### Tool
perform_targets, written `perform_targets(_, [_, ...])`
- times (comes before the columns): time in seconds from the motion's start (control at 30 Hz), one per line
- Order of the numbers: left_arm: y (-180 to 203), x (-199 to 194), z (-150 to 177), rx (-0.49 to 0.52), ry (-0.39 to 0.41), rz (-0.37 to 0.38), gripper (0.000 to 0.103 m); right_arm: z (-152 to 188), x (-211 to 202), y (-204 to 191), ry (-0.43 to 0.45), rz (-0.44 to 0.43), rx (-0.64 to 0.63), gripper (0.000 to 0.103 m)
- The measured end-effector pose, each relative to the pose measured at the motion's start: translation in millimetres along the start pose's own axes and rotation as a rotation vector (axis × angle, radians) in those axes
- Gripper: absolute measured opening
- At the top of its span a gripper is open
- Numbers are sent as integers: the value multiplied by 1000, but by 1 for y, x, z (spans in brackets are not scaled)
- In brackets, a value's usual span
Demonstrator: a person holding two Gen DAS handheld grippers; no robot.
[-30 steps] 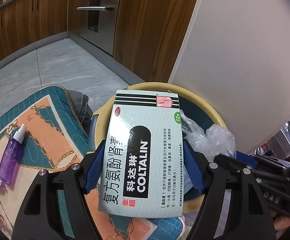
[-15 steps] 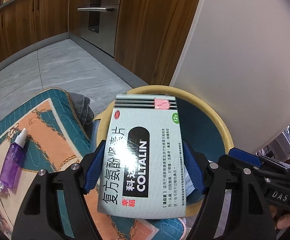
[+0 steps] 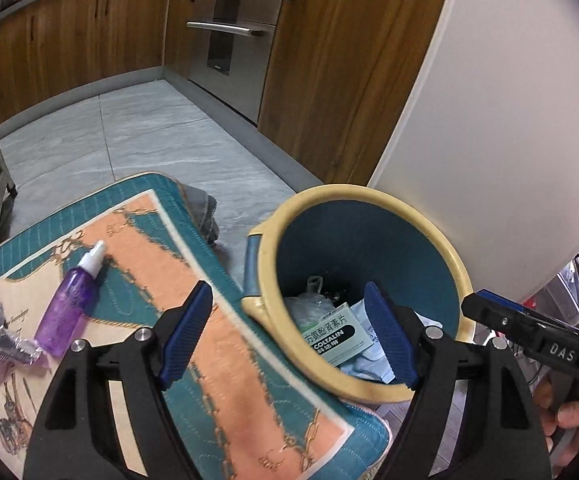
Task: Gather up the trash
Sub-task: 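Open both grippers to drop the plastic bag and COLTALIN box into the bin, then move both grippers back over the cushion toward the remaining trash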
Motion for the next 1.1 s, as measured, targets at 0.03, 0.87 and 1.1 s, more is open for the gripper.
perform_targets(0.03, [-3, -3, 2, -5, 3, -5, 78, 0, 0, -1, -1, 0, -3, 58])
perform_targets(0.87, [-122, -77, 58, -43, 12, -162, 91, 14, 6, -47, -27, -22, -130, 73])
perform_targets(1.1, [-173, -87, 67, -141, 20, -191, 91, 17, 11, -71, -45, -28, -187, 74])
Point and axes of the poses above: each gripper's, at about its wrist camera, not at the fingertips, and x roughly the way its jaws point, y to its right, z to its underside, the point moved 7 cm from there along x, roughly the way its jaws point, and after that the axes turned 12 degrees about -y, right-handed, at the moved point
